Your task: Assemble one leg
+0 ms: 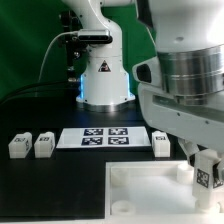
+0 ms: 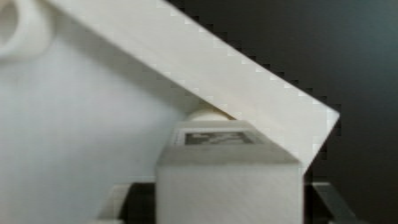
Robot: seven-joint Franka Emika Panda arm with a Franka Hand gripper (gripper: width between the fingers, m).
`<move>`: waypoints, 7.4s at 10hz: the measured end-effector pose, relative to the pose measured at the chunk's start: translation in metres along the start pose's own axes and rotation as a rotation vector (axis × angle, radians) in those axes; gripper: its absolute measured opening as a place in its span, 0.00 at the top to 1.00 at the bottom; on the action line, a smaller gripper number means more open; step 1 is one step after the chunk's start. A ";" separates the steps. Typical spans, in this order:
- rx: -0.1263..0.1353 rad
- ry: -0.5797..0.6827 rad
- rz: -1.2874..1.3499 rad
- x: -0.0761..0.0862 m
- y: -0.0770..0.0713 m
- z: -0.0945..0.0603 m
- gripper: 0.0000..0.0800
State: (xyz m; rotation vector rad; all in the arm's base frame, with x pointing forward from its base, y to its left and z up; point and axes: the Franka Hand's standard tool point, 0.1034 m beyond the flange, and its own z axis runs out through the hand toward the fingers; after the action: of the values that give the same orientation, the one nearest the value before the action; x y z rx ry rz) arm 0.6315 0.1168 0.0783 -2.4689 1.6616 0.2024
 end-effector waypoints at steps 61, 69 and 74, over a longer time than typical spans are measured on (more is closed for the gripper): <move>0.084 0.027 0.092 -0.009 -0.007 0.000 0.21; -0.031 0.100 -0.841 -0.003 -0.006 -0.002 0.19; -0.005 0.098 -0.442 0.000 -0.006 -0.002 0.62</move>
Offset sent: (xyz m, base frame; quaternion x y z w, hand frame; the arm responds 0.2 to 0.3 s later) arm 0.0000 0.0000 0.0000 0.0000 0.0000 0.0000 1.0000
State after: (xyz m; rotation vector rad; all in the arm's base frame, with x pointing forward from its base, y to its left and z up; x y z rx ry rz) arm 0.6368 0.1183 0.0810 -2.8075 1.1000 0.0308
